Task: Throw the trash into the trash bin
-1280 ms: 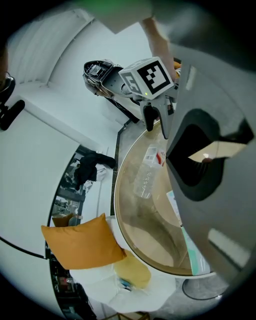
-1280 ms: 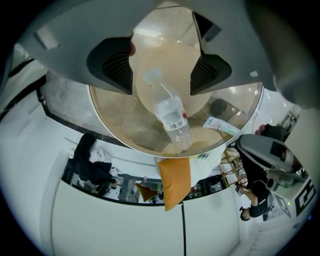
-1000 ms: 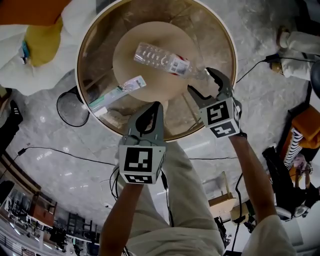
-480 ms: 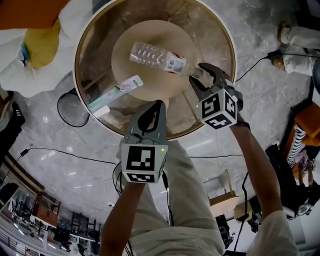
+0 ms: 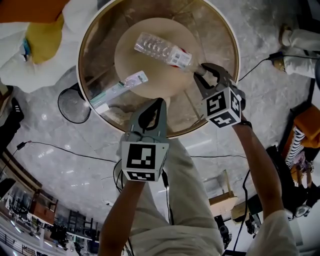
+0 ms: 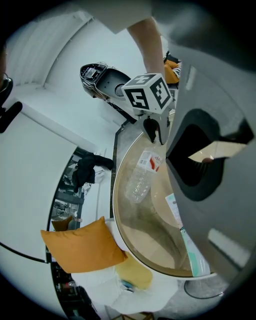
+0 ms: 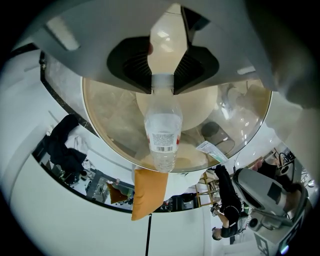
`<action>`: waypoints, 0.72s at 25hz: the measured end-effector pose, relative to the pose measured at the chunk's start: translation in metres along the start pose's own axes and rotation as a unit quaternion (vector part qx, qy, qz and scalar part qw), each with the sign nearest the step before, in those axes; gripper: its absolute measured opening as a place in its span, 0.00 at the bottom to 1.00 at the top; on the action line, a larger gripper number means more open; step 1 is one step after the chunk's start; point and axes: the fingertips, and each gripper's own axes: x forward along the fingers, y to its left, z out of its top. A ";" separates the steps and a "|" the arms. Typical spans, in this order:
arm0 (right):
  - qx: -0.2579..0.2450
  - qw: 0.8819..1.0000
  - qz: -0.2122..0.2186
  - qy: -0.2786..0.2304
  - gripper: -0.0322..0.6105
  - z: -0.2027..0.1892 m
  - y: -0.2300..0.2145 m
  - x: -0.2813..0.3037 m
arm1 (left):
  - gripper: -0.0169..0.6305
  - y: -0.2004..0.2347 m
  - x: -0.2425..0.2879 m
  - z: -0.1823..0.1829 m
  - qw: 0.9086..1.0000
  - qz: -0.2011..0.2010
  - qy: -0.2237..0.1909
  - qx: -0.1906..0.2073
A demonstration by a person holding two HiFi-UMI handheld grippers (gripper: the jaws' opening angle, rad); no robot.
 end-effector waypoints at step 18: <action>0.035 0.998 0.023 -0.042 0.30 0.064 0.051 -0.017 | 0.03 0.040 -0.041 -0.008 0.999 0.024 -0.025 -0.019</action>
